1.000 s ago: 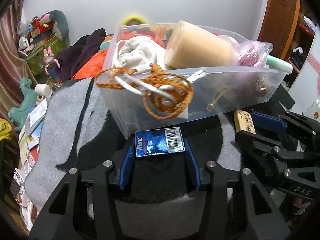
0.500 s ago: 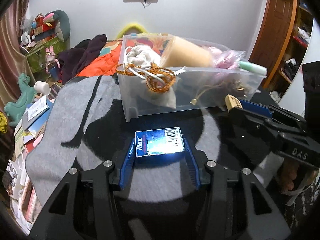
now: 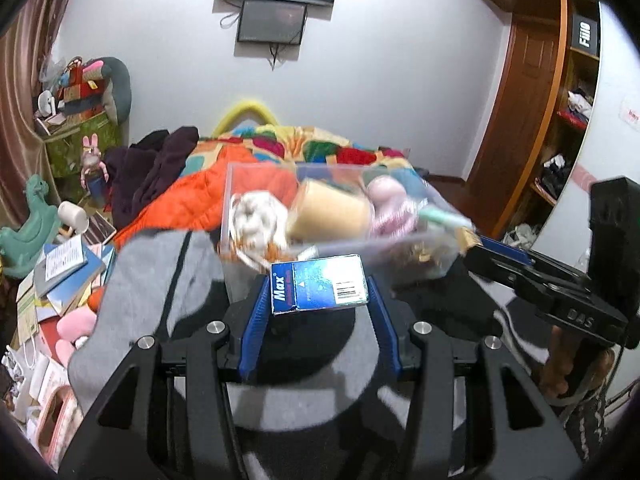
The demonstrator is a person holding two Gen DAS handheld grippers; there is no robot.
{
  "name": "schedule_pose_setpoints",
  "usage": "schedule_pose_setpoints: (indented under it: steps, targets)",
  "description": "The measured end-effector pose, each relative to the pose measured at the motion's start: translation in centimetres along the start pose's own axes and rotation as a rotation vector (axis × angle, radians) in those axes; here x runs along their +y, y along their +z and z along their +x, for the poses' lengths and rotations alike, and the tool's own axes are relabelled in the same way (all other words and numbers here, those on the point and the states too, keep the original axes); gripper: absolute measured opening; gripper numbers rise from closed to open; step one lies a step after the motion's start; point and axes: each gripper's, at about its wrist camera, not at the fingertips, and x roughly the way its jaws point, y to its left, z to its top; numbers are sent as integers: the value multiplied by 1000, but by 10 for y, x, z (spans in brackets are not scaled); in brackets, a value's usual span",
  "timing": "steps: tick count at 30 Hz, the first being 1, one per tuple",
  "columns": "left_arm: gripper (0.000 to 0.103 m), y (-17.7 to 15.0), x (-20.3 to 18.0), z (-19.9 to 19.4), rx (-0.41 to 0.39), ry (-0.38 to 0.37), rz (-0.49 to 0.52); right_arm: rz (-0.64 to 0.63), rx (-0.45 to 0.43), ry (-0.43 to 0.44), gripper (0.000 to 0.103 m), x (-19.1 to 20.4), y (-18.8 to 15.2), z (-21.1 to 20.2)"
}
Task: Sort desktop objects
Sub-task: 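Place the tan eraser into the clear box with the right gripper while the left places the blue pack in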
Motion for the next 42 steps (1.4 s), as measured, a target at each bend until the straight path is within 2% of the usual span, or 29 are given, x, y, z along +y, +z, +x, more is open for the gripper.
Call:
schedule_pose_setpoints:
  steps: [6,14,21,26,28,30,33,37,42]
  targets:
    - [48,23,3,13,-21,23,9,14,-31,1,40,-4,15,-3]
    - [48,36,15,42,-2,90,-4,38,14,22,40,-11,21,23]
    - [48,31,31,62,37,89,-48,17,38,-89,40,-19,20,40]
    - [48,29,28,68,34,104,-32,-11,31,-163,41,-19,21,43]
    - [49,28,26,68,28,118,-21,-23,29,-176,42,-18,22,44]
    - [55,26,26,68,24,115,-16,-38,28,-186,42,-16,22,45]
    - [60,26,23,66,18,107,-11,-44,24,-167,42,-13,22,43]
    - [61,25,21,63,15,115,-5,-43,-2,-149,43,-10,23,35]
    - [63,25,18,53,-1,112,-10,-39,-47,-156,54,-9,25,18]
